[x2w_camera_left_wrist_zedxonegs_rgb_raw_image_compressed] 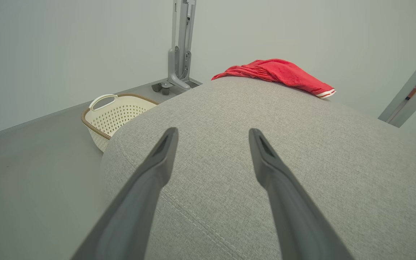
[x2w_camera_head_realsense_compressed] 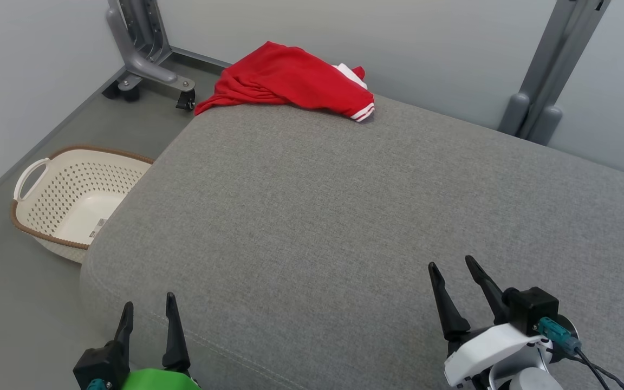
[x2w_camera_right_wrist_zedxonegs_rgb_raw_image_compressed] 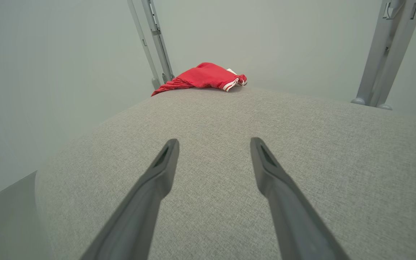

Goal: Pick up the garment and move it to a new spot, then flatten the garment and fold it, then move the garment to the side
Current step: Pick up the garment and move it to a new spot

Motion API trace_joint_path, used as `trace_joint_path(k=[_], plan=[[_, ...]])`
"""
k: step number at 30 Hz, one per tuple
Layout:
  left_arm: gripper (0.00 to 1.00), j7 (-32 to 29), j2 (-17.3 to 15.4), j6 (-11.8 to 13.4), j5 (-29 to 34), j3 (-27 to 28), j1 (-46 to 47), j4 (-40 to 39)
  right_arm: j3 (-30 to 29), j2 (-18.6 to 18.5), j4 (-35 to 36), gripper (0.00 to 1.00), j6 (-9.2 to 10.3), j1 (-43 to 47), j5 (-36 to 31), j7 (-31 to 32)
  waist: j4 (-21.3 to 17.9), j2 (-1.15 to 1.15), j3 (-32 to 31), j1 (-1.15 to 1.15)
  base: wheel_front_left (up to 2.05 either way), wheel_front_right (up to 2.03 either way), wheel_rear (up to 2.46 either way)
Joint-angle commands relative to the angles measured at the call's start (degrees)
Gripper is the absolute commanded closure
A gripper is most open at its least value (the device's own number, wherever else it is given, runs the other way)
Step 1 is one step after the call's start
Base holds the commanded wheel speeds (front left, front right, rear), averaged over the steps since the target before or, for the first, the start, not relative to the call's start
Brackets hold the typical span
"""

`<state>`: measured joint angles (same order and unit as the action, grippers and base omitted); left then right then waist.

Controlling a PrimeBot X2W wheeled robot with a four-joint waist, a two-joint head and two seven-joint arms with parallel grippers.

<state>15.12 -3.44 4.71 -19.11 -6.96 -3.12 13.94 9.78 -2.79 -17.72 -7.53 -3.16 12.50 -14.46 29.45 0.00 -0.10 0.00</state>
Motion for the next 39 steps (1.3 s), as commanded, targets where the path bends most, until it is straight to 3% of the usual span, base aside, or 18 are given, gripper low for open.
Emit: trace_joint_path(k=[1,12,18,28,34,39], plan=[[0.0,0.0,0.0,0.3,-0.2,0.4,-0.8,-0.2,0.0,-0.2,-0.3,0.0,0.09,-0.9,-0.4,0.1,0.3,0.0,0.4,0.0,0.0,0.0,0.0],[0.0,0.0,0.3,-0.7,-0.1,0.5,-0.3,2.9,-1.6,-0.2,0.7,0.0,0.09,-0.2,-1.3,0.1,1.2,0.0,1.6,0.0,0.0,0.0,0.0],[0.0,0.0,-1.8,-2.4,1.2,0.5,7.3,3.8,-5.2,-0.2,4.7,0.0,0.09,-0.4,-3.6,1.4,1.5,0.0,5.9,0.0,0.0,0.0,0.0],[0.0,-5.6,-10.4,-7.3,1.1,2.2,33.9,5.9,-6.7,-0.2,13.9,0.0,0.09,-8.1,-8.8,6.4,-7.1,0.0,18.4,0.0,0.0,0.0,0.0],[0.0,-13.4,-15.6,-9.9,0.1,1.8,50.6,11.2,-7.5,-0.2,17.6,0.0,0.09,-12.4,-10.6,7.2,-14.0,0.0,24.4,0.0,0.0,0.0,0.0],[0.0,-20.9,-19.6,-11.4,1.3,-1.9,61.3,17.7,-8.1,-0.2,20.8,0.0,0.09,-14.5,-11.1,7.0,-19.8,0.0,29.1,0.0,0.0,0.0,0.0]])
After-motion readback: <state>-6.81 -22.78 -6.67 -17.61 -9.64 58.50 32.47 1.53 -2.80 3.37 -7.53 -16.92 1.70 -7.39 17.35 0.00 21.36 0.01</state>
